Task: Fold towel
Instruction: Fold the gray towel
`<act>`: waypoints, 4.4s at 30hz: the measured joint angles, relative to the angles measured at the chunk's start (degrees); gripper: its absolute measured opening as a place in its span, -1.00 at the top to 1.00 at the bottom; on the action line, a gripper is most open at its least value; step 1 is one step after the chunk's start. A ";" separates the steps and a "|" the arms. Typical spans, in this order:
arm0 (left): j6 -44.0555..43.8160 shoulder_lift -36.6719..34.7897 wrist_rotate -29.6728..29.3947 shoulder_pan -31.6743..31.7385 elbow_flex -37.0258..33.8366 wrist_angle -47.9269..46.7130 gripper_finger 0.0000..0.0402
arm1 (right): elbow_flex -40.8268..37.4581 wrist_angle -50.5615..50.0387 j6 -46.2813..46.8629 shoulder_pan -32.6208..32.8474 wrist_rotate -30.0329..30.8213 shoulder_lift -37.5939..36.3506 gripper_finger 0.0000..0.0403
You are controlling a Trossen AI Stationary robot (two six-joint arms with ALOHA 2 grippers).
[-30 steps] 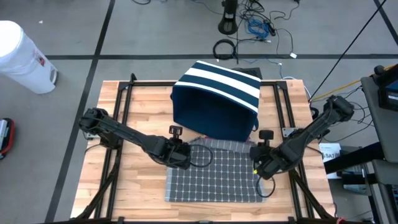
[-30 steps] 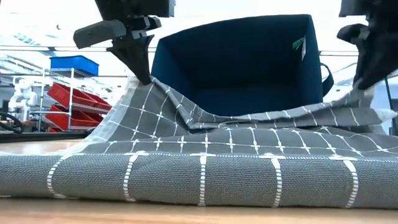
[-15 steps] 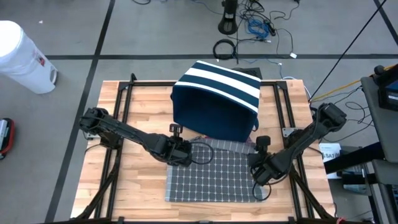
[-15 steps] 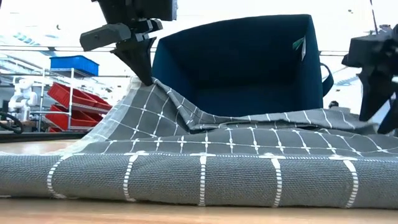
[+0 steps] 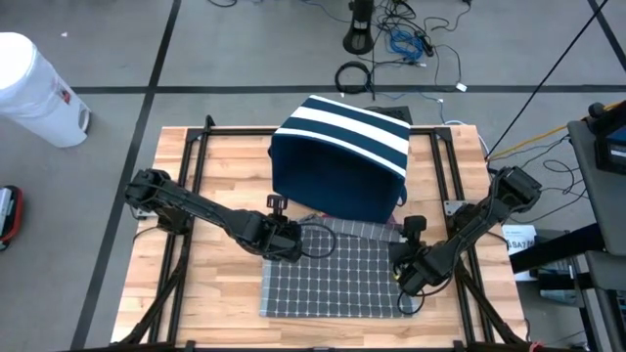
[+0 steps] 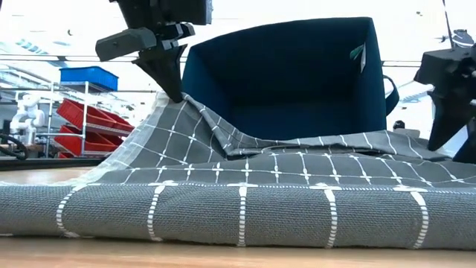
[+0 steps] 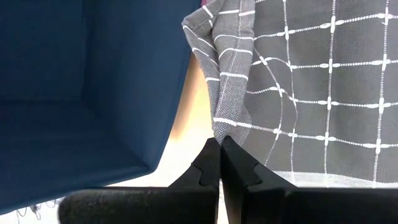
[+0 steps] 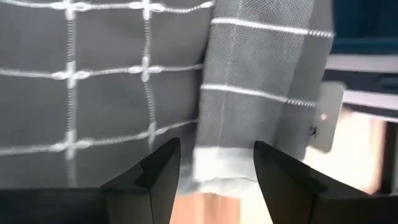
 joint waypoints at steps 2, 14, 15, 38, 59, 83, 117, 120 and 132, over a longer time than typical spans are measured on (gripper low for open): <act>0.21 0.00 0.00 0.03 0.00 0.05 1.00 | 0.04 -0.48 -0.58 0.19 -2.33 -0.49 0.03; 0.04 0.01 0.15 0.23 -0.02 0.80 1.00 | 0.02 -0.37 -4.66 -0.97 -5.35 -0.42 0.09; 0.05 0.00 0.35 0.23 -0.02 0.94 1.00 | 0.02 -0.28 -4.47 -0.97 -3.76 -0.42 0.09; 3.24 -1.60 -4.60 -2.10 -0.09 4.63 1.00 | 5.47 17.46 -11.79 -1.90 17.97 3.97 0.09; -0.90 -11.23 -4.60 -3.36 -0.07 4.82 1.00 | 11.23 -18.26 -0.06 -2.75 6.28 5.54 0.09; 0.02 -11.26 -4.07 -3.36 -0.07 6.44 1.00 | 14.49 49.07 -39.92 -9.77 31.24 12.54 0.09; 1.55 -11.26 -3.10 -3.62 -0.04 6.54 1.00 | 14.45 36.34 -18.92 -13.36 44.00 22.83 0.09; 1.58 -11.26 -3.13 -3.90 -0.04 6.54 1.00 | 14.45 27.21 -9.03 -12.73 44.00 22.83 0.09; 1.68 -11.26 -3.10 -3.97 -0.04 6.51 1.00 | 14.47 1.60 17.05 -9.08 38.37 22.81 0.09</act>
